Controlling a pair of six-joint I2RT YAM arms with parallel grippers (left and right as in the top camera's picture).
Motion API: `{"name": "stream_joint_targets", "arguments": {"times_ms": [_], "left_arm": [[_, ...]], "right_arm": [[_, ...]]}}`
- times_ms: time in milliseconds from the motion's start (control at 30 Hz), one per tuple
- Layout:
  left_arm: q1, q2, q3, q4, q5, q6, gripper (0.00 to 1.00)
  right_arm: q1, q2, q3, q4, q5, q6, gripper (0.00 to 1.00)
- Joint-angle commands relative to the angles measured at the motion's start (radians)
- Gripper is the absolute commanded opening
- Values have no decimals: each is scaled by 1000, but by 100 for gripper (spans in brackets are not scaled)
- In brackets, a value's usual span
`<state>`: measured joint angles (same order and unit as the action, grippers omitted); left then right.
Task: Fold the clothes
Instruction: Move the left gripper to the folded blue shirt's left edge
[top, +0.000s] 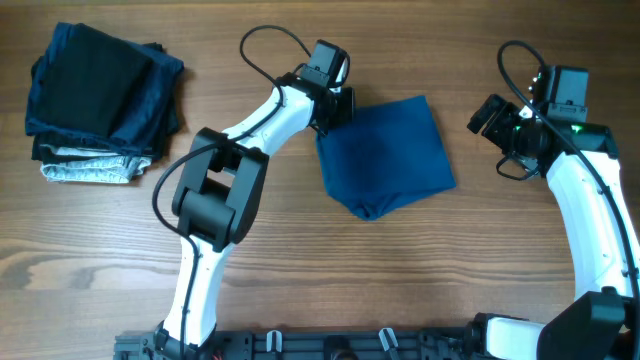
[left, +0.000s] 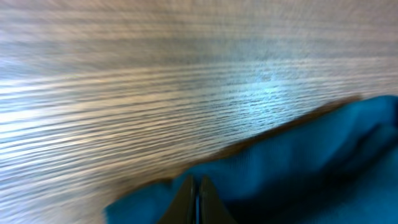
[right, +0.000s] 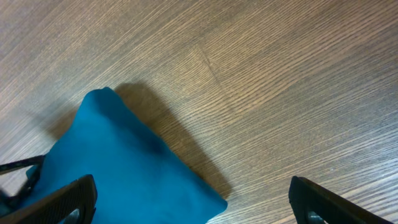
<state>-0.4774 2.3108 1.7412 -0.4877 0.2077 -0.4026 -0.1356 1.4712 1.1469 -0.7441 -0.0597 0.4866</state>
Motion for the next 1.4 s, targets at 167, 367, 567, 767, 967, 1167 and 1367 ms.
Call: {"name": "stream_joint_targets", "arguments": {"times_ms": [167,367,567,767,967,1167,1367], "left_arm": [[68,-215,-2,-295,-43,5,4],[54,-49,-135,-209,87,6,4],[55,-83,-137,-200,-19,6,4],[28,-336,-137,-323,89,6,4],[-59,-324,-206,-345,272,89,4],[-134,-312,-304,-277,346,53,4],[-163,-304,-461,-90,346,-8,4]], "right_arm": [[1,7,-1,3,-12,13,99],[1,7,-1,3,-12,14,99],[0,7,-1,3,-12,13,100],[1,7,-1,3,-12,14,100],[1,7,-1,3,-12,14,99],[1,7,-1,3,-12,13,100],[1,7,-1,3,-12,13,100]]}}
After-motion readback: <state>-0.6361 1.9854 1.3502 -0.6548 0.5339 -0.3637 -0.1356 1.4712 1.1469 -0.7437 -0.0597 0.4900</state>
